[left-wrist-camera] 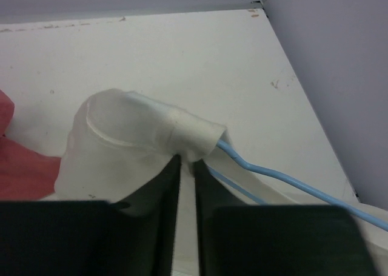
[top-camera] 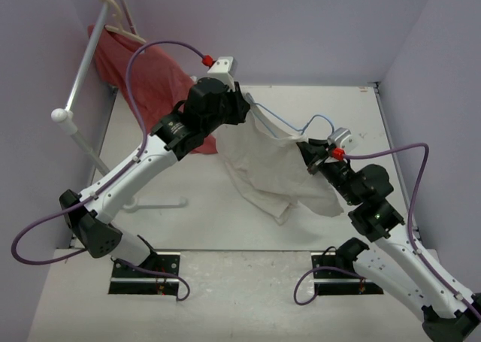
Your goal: Place the t-shirt on the hanger
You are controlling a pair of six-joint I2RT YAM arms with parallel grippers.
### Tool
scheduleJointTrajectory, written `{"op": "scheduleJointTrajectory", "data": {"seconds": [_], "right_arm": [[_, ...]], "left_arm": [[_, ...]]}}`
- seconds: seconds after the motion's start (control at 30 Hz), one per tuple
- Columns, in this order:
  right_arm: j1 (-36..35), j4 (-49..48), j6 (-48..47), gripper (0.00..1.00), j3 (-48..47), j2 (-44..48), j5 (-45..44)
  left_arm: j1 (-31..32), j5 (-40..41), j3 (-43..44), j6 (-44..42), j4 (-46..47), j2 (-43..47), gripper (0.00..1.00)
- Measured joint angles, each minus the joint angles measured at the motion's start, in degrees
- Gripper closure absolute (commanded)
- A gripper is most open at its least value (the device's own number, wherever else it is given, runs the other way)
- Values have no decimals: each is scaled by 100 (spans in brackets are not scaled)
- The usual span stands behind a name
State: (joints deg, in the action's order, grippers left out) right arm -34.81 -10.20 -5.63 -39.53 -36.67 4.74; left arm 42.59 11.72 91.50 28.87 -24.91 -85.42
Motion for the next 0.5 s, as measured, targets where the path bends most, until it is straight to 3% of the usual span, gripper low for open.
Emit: {"op": "scheduleJointTrajectory", "data": {"seconds": [0.3, 0.5], "right_arm": [[0, 25, -36, 100, -7, -18, -21], [0, 302, -43, 100, -384, -317, -239]], "left_arm": [[-20, -5, 0, -96, 14, -19, 100], [34, -714, -26, -356, 387, 55, 100]]}}
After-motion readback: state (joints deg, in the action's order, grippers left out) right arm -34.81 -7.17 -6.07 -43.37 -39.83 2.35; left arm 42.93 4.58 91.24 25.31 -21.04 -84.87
